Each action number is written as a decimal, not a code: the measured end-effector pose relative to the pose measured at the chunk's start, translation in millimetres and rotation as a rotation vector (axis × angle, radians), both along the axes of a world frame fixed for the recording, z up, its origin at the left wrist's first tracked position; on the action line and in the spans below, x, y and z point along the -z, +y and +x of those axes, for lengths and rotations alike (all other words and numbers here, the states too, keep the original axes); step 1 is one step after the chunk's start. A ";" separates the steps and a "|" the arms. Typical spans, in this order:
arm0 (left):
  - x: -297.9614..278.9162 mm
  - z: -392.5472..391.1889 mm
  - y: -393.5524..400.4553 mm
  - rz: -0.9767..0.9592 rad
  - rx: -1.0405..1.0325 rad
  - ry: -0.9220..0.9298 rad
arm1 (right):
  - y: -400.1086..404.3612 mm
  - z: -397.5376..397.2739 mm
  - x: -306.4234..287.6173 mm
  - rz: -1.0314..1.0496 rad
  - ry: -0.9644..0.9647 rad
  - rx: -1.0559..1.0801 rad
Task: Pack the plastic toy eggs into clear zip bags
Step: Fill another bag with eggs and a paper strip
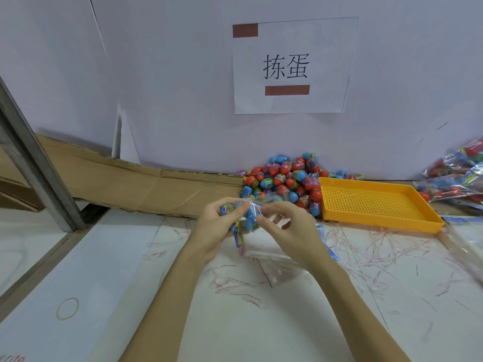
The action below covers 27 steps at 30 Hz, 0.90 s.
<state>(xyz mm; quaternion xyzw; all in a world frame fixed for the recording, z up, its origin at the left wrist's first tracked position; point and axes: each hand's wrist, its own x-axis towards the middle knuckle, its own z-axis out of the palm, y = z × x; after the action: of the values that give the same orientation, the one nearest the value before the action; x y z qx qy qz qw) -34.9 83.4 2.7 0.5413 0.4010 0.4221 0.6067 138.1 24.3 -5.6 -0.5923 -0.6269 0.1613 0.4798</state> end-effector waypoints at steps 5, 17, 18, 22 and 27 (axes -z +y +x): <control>2.3 1.8 1.9 -0.095 -0.065 -0.111 | 2.1 -4.3 1.6 -0.045 0.101 -0.030; -2.9 8.1 -3.9 -0.240 -0.058 -0.232 | -6.7 -22.4 -1.3 0.032 0.380 -0.077; -3.5 7.9 -3.6 -0.234 -0.080 -0.221 | -6.4 -22.6 -0.4 0.038 0.327 -0.052; -3.0 3.5 -1.6 -0.161 -0.057 -0.106 | -5.5 -24.3 5.4 0.046 0.153 0.095; -0.4 -7.4 2.7 -0.126 -0.007 -0.153 | -3.5 -17.7 -0.7 0.083 0.170 0.064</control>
<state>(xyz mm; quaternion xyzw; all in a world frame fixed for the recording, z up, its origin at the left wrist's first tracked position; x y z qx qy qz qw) -42.3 86.1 3.1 0.4669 0.3810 0.4382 0.6669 120.4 20.7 -4.9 -0.5756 -0.5709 0.1697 0.5603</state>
